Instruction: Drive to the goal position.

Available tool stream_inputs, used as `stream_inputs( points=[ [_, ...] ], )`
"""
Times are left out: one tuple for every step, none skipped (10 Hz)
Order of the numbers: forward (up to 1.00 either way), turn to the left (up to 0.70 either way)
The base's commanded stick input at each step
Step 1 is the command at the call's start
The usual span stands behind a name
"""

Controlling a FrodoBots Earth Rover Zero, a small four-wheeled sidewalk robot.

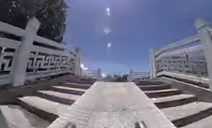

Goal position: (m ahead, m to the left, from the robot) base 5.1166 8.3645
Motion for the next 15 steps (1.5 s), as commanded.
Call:
stream_inputs(
  points=[
    [0.45, 0.0],
    [0.45, 0.0],
    [0.45, 0.0],
    [0.45, 0.0],
    [0.45, 0.0],
    [0.45, 0.0],
    [0.45, 0.0],
    [0.45, 0.0],
    [0.45, 0.0],
    [0.45, 0.0],
    [0.45, 0.0],
    [0.45, 0.0],
    [0.45, 0.0],
    [0.45, 0.0],
    [0.45, 0.0]
  ],
)
